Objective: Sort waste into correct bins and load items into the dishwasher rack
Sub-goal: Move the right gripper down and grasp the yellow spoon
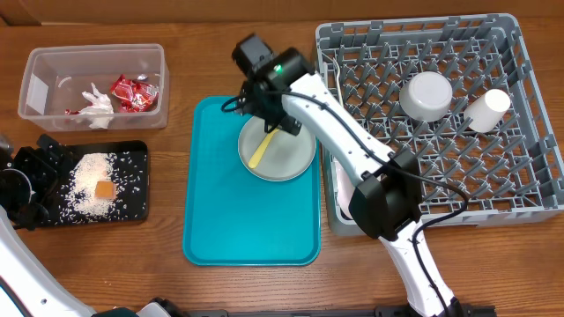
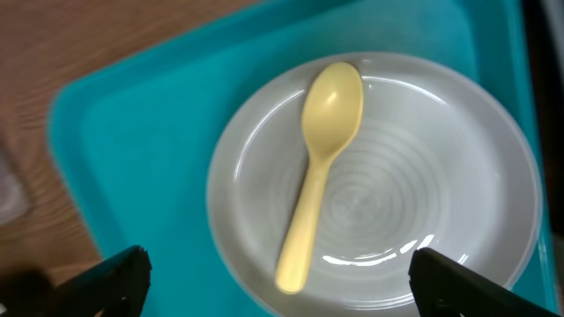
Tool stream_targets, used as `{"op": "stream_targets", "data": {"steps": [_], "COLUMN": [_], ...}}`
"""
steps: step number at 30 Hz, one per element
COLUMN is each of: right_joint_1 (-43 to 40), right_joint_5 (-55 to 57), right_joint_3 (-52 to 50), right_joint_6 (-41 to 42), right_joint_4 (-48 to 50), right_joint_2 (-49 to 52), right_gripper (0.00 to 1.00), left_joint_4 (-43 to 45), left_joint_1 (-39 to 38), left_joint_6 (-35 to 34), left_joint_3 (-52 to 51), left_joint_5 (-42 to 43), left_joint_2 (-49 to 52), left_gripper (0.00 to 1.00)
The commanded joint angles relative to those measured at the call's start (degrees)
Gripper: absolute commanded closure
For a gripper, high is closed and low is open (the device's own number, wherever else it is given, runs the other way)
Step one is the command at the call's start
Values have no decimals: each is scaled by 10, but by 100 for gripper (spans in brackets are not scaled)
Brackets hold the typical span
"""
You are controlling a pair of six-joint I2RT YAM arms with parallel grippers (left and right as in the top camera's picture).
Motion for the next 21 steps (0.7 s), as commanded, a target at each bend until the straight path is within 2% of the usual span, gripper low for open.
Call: {"op": "stream_targets", "data": {"steps": [1, 9, 18, 21], "right_joint_1": [-2, -5, -2, -2], "right_joint_5": [15, 1, -16, -24], "right_joint_3": [-57, -153, -165, -165], "right_joint_6": [39, 53, 54, 53], "right_joint_4": [32, 89, 111, 112], "right_joint_2": [-4, -4, 10, 24], "right_gripper": [4, 14, 18, 27], "left_joint_4": [0, 0, 0, 0], "left_joint_1": [-5, -5, -5, -5], "left_joint_6": [13, 13, 13, 13], "left_joint_3": [-3, -3, -3, -3], "left_joint_5": [10, 10, 10, 10], "left_joint_2": [-1, -1, -1, -1], "left_gripper": [0, 0, 0, 0]}}
